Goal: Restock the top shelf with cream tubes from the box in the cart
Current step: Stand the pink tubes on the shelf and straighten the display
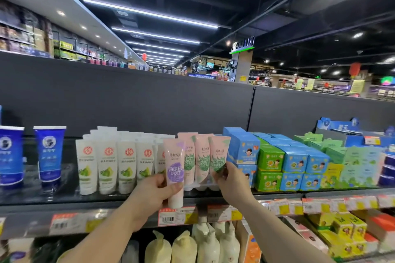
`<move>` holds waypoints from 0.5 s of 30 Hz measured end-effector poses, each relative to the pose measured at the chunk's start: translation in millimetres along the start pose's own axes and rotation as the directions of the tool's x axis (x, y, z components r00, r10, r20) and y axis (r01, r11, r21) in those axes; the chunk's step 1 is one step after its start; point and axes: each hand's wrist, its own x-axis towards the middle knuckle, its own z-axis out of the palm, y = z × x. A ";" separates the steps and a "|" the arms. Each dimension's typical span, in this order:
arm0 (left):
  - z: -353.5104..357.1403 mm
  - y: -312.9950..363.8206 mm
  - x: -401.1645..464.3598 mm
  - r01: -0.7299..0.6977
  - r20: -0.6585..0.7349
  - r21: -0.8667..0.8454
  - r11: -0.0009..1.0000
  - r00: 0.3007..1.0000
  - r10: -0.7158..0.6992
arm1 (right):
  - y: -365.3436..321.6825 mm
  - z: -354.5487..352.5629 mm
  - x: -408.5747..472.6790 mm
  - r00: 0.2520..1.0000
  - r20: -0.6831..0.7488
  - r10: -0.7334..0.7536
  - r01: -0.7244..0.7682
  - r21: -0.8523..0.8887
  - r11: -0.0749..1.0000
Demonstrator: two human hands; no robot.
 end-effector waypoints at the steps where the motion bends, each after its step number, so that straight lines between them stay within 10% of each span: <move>1: -0.6 0.8 -0.6 0.002 0.002 0.000 1.000 1.000 -0.002 | -1.3 0.0 -1.6 1.000 -0.004 -0.001 0.001 -0.013 1.000; 8: -11.9 10.9 -12.6 -0.003 -0.009 0.020 1.000 1.000 0.004 | -47.0 -12.8 -38.7 0.909 -0.415 -0.048 0.162 0.245 0.956; 15: -72.4 19.6 -50.4 -0.078 -0.049 0.127 0.989 0.995 0.084 | -139.9 62.5 -76.8 0.941 0.212 -0.262 0.151 0.432 0.889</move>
